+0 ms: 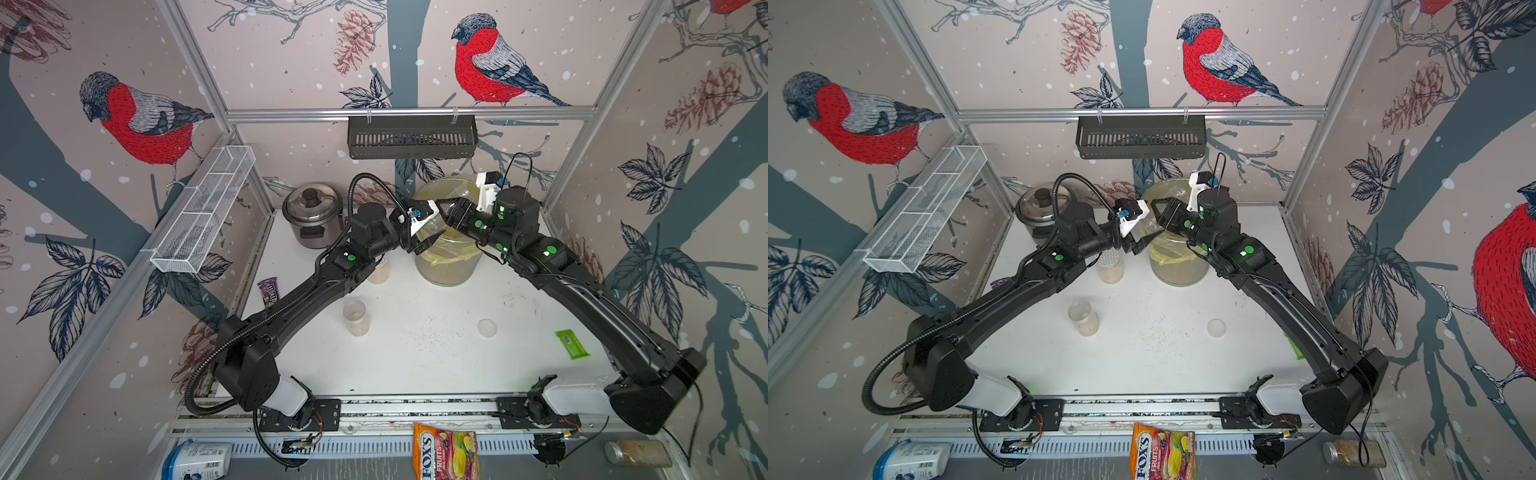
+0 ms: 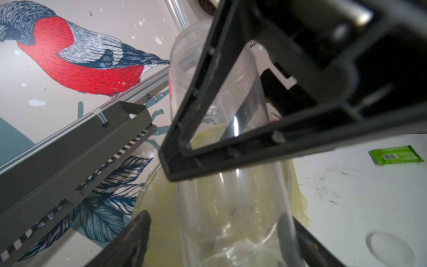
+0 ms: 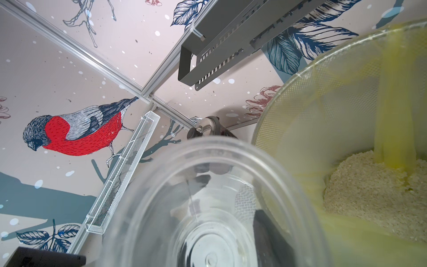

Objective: Empty moldy rice from jars
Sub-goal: Pour the moldy rice from the jar into the trash bin.

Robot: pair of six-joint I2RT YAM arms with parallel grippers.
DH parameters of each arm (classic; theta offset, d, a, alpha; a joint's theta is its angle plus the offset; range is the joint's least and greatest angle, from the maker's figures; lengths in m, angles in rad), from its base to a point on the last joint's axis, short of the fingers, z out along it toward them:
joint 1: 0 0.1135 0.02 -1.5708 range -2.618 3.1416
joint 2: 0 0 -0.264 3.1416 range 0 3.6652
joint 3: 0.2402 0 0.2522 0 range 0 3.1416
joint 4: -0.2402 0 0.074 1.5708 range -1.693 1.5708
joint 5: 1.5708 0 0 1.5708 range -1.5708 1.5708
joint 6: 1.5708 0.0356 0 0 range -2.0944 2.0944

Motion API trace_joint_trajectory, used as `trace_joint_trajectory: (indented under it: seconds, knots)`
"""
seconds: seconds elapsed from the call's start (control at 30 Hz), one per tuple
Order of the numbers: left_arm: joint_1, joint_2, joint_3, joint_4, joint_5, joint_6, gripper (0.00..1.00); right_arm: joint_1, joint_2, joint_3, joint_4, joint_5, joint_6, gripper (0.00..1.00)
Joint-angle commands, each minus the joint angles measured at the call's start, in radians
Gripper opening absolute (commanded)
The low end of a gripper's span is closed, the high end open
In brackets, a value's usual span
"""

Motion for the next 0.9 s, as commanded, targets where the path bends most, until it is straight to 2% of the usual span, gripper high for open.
trace_joint_trajectory:
  seconds: [0.0,0.3,0.57,0.77,0.87]
  knots:
    - [-0.002,0.003,0.011,0.050,0.023,-0.020,0.83,0.002,-0.010,-0.008,0.027,0.004,-0.015,0.35]
    - [-0.009,0.014,0.017,0.038,0.033,-0.033,0.79,0.016,-0.022,-0.041,0.048,0.010,-0.024,0.35]
    - [-0.031,-0.019,-0.035,0.071,0.044,-0.018,0.92,0.032,-0.066,-0.044,-0.016,0.133,-0.094,0.35]
    - [-0.057,-0.075,-0.082,0.060,0.068,-0.013,0.96,0.036,-0.122,-0.053,-0.076,0.206,-0.163,0.35]
    - [-0.061,-0.110,-0.116,0.064,0.052,-0.026,0.96,0.043,-0.145,-0.043,-0.135,0.281,-0.192,0.35]
